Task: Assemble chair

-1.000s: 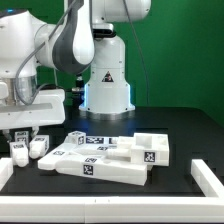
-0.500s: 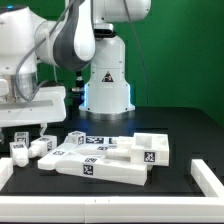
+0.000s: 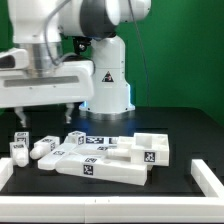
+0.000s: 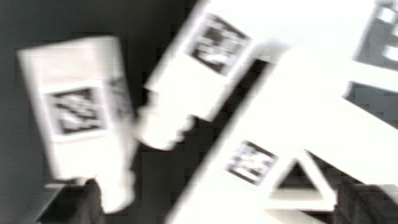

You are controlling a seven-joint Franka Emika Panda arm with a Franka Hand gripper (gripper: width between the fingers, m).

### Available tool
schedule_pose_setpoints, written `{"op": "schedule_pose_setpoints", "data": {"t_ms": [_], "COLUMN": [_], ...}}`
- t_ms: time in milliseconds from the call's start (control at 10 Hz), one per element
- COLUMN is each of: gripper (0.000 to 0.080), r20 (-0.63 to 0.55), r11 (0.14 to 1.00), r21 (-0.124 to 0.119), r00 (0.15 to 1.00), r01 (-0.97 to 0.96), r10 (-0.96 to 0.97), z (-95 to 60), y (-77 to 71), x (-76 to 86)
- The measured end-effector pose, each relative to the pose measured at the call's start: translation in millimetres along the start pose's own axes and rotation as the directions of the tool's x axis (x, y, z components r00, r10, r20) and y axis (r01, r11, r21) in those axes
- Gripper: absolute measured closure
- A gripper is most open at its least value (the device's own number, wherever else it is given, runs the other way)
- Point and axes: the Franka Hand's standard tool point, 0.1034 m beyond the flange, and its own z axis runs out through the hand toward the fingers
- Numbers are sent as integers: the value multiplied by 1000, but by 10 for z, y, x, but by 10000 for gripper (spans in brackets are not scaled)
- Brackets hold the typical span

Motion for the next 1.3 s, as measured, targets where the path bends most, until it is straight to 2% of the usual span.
{"op": "schedule_pose_setpoints", "data": {"t_ms": [100,200,300,400,600,800,1000,1100,1200,1300], "gripper": [150,150,150,150,150,150,150,150,150,150], "r20": [16,-4,-5,9,2,-22,-12,-61,-33,-38], "r11": [999,999,998,998,999,998,959,963,964,963], "r21": [4,-6,-7,0,-1,-2,-1,-19,-6,-8], "r00": [999,999,998,998,999,997,959,961,963,963], "r01": [-37,-32,-62,-62,-43,68,282,271,266,268], "r10": [37,32,62,62,43,-68,-282,-271,-266,-268], "z": [-68,-73,55,46,27,-55,-186,-193,-124,-147], "y": [-249,-349,-315,-330,-347,-510,-847,-868,-870,-869], "x": [180,272,107,96,146,410,855,896,720,780]}}
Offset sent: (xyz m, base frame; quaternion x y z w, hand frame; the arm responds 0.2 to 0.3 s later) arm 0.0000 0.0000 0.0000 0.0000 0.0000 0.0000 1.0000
